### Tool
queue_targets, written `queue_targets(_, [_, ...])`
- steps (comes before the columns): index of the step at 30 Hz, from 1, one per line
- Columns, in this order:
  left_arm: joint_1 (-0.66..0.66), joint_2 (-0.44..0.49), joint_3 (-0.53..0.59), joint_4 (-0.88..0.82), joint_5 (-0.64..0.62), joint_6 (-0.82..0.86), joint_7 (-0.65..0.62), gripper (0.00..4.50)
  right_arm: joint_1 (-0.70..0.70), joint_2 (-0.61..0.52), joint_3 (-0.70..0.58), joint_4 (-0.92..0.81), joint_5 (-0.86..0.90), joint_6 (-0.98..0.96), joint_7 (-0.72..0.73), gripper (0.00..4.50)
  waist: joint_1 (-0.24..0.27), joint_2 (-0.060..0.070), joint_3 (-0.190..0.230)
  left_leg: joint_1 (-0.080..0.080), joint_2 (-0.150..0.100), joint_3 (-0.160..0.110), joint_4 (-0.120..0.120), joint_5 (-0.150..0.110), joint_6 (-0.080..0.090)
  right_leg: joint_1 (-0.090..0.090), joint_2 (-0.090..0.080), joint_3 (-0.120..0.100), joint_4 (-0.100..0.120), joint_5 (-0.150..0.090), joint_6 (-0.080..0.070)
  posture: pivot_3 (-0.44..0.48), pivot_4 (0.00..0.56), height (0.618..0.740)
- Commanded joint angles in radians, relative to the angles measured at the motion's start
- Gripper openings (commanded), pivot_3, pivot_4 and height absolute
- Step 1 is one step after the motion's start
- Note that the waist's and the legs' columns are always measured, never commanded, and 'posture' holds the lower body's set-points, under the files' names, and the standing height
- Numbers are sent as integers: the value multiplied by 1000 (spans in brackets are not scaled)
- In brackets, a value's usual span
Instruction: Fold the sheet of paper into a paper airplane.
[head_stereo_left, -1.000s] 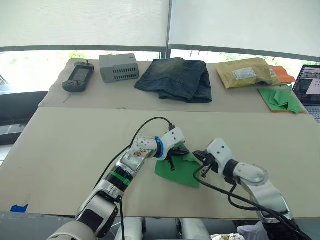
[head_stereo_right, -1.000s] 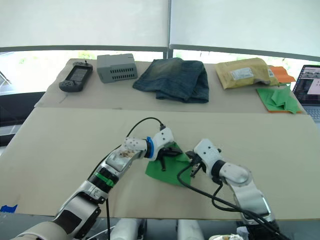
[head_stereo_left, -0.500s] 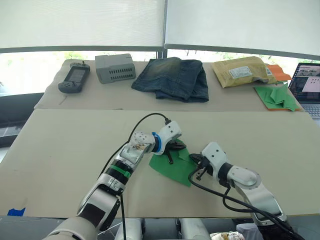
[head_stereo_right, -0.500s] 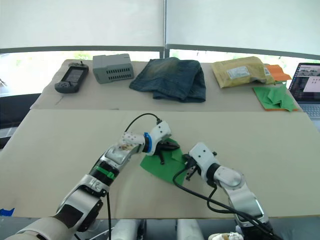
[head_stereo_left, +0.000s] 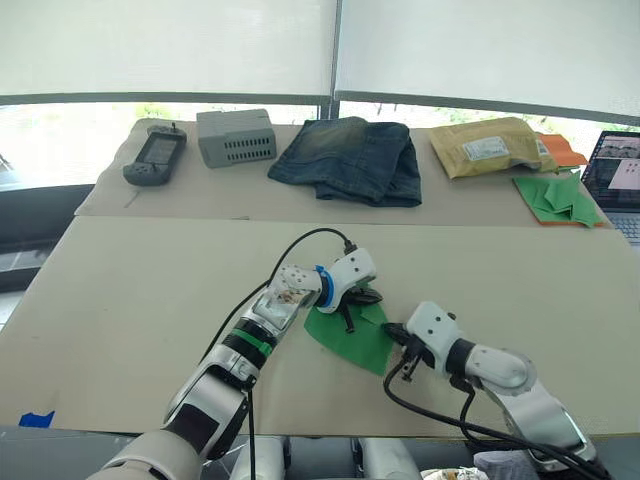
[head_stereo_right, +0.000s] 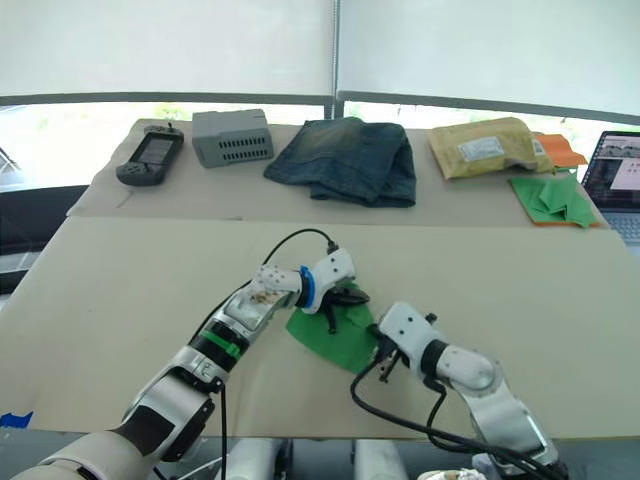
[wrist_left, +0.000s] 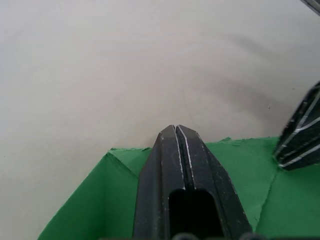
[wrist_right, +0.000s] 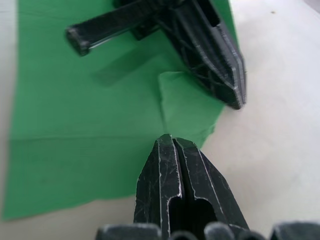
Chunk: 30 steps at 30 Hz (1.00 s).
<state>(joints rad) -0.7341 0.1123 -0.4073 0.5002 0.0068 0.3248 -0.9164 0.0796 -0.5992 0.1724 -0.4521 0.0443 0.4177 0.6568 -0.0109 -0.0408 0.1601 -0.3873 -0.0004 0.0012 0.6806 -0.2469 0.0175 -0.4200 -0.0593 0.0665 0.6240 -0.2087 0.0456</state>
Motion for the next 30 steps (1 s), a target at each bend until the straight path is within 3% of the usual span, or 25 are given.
queue_targets(1, [4, 4, -17, 27, 25, 3, -4, 0, 31, -18, -2, 9, 25, 2, 35, 31, 0, 0, -1, 0, 0, 0, 0, 0, 0, 0, 0, 0, 0, 0, 0, 0, 150, 728])
queue_targets(9, [15, 12, -18, 10, 23, 8, -11, 0, -60, 86, -121, -38, 236, 22, 47, 31, -1, 0, -1, -1, 0, 0, 0, 0, 0, -1, 0, 0, 0, 0, 0, 0, 150, 728])
queue_targets(21, [23, 42, 25, -58, -4, 53, -7, 0, -130, 90, 19, 187, 57, 0, -27, 31, -11, 0, -1, -1, 1, 0, 0, 0, 0, -2, 1, 0, 1, 0, 0, 0, 150, 728])
queue_targets(30, [0, 162, 185, -273, -125, 261, -16, 0, -146, 118, 85, 224, 8, -20, -23, 31, -36, 0, -1, 0, 4, -2, -2, 0, 0, -3, 3, 0, 2, 0, -1, 0, 150, 728])
